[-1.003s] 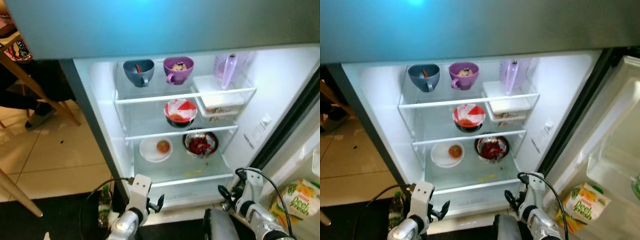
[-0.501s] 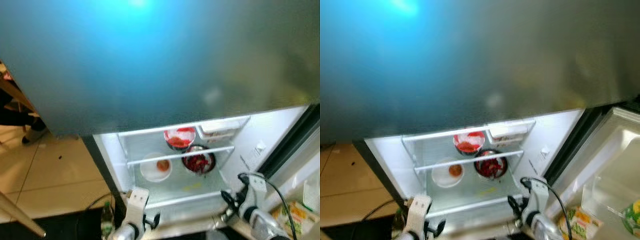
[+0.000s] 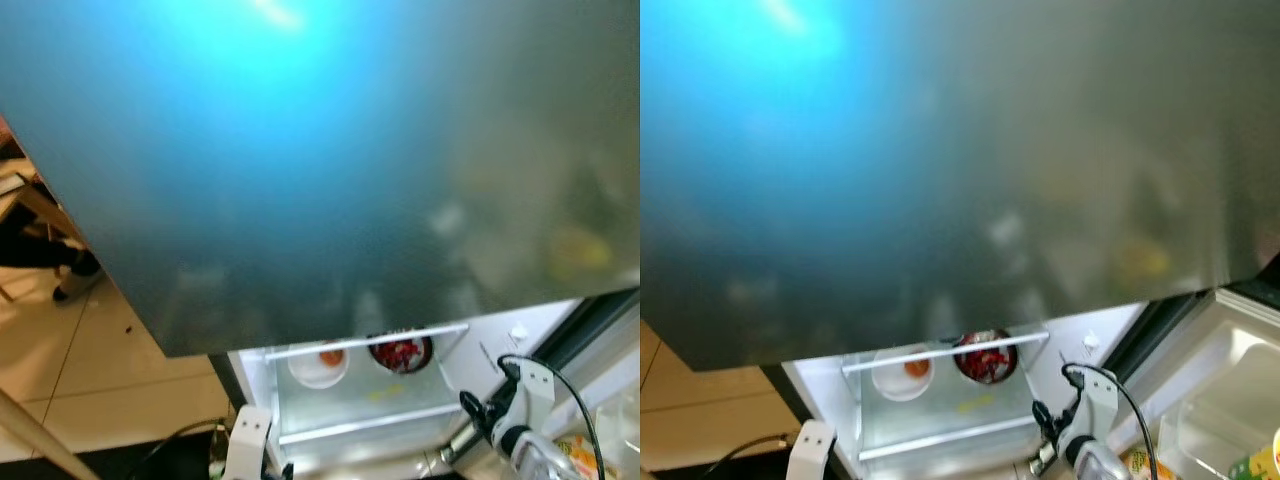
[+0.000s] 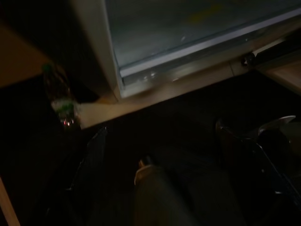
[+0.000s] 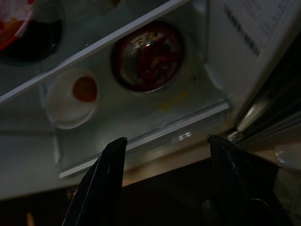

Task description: Restocking fridge

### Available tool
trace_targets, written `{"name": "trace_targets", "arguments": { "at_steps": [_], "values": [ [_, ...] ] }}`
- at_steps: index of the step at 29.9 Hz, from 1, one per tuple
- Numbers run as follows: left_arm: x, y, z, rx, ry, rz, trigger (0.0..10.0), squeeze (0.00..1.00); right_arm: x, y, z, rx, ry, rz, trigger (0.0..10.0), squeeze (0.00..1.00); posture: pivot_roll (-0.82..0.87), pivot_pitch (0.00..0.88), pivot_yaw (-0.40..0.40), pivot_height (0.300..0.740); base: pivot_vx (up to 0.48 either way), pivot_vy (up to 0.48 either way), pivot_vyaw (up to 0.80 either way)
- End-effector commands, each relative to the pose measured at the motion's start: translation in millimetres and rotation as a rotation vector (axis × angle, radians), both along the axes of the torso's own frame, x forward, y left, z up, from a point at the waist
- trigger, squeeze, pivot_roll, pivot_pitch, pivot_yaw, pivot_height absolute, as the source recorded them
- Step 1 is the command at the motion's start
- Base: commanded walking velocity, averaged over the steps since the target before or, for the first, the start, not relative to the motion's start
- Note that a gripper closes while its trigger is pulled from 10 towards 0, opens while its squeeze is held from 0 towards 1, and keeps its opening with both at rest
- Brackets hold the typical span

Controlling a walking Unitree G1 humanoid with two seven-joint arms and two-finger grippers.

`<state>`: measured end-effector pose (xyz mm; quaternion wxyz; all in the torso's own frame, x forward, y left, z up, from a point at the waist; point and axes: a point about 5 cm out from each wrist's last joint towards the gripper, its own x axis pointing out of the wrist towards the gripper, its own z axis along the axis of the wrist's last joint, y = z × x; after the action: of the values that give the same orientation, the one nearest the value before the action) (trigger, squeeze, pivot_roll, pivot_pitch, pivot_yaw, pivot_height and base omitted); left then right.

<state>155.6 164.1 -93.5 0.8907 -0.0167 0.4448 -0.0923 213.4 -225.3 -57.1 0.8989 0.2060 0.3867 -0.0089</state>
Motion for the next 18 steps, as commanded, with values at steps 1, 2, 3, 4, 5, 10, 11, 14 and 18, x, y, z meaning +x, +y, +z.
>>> {"name": "trace_targets", "arguments": {
  "at_steps": [1, 2, 3, 4, 5, 10, 11, 14, 18],
  "values": [
    [-14.6, 10.3, -5.8, 0.023, 0.064, 0.027, 10.0, 0.00, -9.2, 1.3, -5.6, 0.008, 0.034, 0.012, 10.0, 0.00, -0.05, 0.000, -0.012, 0.730, 0.000, 0.000, 0.00],
    [-18.3, 11.7, -7.1, 0.025, 0.079, 0.035, 10.0, 0.00, -12.2, 1.4, -7.3, 0.003, 0.046, 0.019, 10.0, 0.00, -0.05, 0.000, -0.012, 0.735, 0.000, 0.000, 0.00],
    [-20.9, 12.8, -8.1, 0.026, 0.090, 0.042, 10.0, 0.00, -14.4, 1.3, -8.6, -0.001, 0.056, 0.021, 10.0, 0.00, -0.05, 0.000, -0.011, 0.740, 0.000, 0.000, 0.00],
    [-22.7, 13.5, -8.7, 0.025, 0.097, 0.048, 10.0, 0.00, -15.8, 1.1, -9.4, -0.003, 0.062, 0.022, 10.0, 0.00, -0.05, 0.000, -0.010, 0.740, 0.000, 0.000, 0.00],
    [-24.3, 14.0, -9.3, 0.023, 0.104, 0.054, 10.0, 0.00, -17.3, 0.7, -10.2, -0.008, 0.069, 0.023, 10.0, 0.00, -0.05, 0.000, -0.010, 0.740, 0.000, 0.000, 0.00],
    [-27.9, 15.1, -10.5, 0.020, 0.122, 0.062, 10.0, 0.00, -23.7, -1.7, -13.6, -0.043, 0.108, 0.036, 10.0, 0.00, -0.05, 0.000, -0.006, 0.740, 0.000, 0.000, 0.00],
    [-28.5, 15.4, -10.8, 0.018, 0.127, 0.067, 10.0, 0.00, -25.6, -2.5, -14.6, -0.051, 0.120, 0.035, 10.0, 0.00, -0.05, 0.000, -0.006, 0.740, 0.000, 0.000, 0.00],
    [-28.5, 15.8, -10.9, 0.014, 0.132, 0.081, 10.0, 0.00, -27.8, -3.4, -15.7, -0.059, 0.134, 0.037, 10.0, 0.00, -0.05, 0.000, -0.009, 0.740, 0.000, 0.000, 0.00],
    [-27.3, 16.3, -10.7, 0.009, 0.133, 0.104, 10.0, 0.00, -31.2, -5.8, -17.7, -0.112, 0.165, 0.041, 10.0, 0.00, -0.05, 0.000, -0.011, 0.740, 0.000, 0.000, 0.00]
  ]
}}
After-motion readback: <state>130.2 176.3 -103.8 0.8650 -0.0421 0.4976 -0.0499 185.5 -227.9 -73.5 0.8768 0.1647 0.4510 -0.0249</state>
